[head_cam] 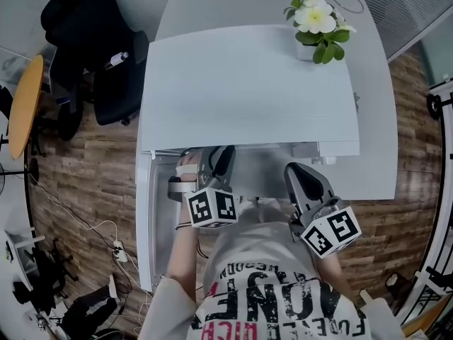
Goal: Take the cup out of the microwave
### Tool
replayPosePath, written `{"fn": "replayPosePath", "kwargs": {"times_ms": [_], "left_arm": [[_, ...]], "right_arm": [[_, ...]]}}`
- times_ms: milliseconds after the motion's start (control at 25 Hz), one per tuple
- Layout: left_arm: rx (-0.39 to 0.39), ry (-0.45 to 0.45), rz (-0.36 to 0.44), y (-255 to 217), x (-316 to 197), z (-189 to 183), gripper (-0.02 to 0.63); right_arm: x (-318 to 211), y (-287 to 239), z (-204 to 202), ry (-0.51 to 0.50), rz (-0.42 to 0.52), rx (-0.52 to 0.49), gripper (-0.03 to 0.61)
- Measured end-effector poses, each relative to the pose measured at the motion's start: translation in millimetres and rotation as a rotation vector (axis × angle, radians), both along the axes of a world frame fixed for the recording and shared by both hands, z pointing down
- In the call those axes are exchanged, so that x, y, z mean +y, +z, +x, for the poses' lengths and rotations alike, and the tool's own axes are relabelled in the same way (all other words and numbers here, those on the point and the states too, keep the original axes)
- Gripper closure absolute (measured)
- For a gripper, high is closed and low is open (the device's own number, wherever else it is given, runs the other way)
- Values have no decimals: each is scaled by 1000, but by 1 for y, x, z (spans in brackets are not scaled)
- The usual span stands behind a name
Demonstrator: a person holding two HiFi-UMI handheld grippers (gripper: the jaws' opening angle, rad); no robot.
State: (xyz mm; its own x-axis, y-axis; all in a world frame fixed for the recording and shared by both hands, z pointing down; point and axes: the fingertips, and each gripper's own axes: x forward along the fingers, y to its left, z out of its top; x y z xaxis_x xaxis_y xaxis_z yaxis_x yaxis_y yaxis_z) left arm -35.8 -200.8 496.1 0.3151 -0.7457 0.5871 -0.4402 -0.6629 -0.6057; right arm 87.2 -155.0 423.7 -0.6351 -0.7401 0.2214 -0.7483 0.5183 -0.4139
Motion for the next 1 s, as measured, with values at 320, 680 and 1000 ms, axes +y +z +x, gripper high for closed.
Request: {"fn": "replayPosePath", "kwargs": {"times_ms": [320, 680, 1000], "left_arm": [[-58, 27, -39, 15, -6, -1, 477], [-84, 63, -79, 24, -12, 1, 479], [-88, 85, -87, 26, -13, -1, 532]], "right_arm": [[-2, 3, -4, -6, -10, 8, 557], [-2, 6, -8, 1, -31, 6, 557], [-4, 6, -9, 17, -29, 19, 557]]}}
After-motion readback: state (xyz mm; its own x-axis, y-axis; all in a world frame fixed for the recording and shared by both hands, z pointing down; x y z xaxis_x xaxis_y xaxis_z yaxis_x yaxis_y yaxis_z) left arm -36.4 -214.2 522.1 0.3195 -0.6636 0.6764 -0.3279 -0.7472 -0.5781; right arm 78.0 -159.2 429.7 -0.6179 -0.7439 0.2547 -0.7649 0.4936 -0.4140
